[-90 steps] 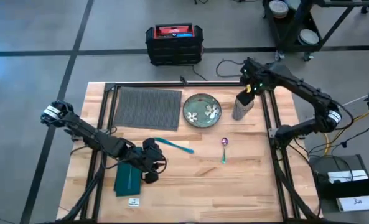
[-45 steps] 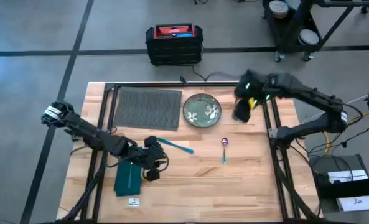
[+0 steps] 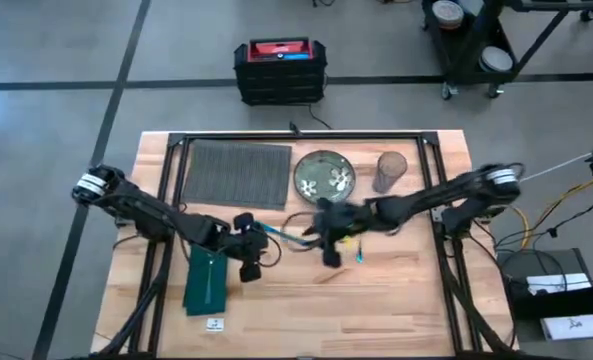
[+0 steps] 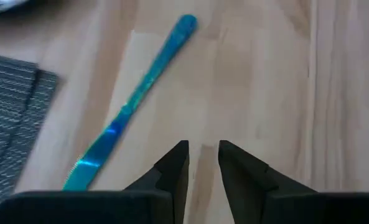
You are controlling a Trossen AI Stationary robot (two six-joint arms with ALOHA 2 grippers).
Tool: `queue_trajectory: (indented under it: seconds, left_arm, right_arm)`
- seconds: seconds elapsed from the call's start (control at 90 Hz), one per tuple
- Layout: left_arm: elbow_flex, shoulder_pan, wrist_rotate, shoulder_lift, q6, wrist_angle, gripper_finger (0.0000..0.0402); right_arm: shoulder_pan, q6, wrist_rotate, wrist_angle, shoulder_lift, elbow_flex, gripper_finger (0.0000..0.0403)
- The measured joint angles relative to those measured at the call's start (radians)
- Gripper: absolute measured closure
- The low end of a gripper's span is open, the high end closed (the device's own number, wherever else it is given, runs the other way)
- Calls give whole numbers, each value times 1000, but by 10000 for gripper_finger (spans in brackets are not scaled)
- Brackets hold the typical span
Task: Set table place
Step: Move the iridescent blue knife to the center right of the table
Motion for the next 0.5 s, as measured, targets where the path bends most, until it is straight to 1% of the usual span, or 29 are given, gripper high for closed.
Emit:
queue_trajectory:
  seconds: [0.122, 0.167, 0.244, 0.344, 0.5]
  left_arm:
    - [0, -1, 0, -18, -5, 0, 326]
    - [0, -1, 1, -21, -8, 0, 326]
    - [0, -1, 1, -22, -14, -7, 326]
    - [0, -1, 1, -23, -24, -12, 326]
    - [0, -2, 4, -23, -25, -31, 326]
  right_arm:
    - [-5, -6, 7, -55, 151, 107, 384]
    - [-6, -18, 22, -93, 196, 143, 395]
    - [-14, -29, 43, -144, 264, 200, 396]
    - [-32, -25, 42, -176, 309, 244, 394]
    - [-54, -22, 53, -219, 348, 260, 401]
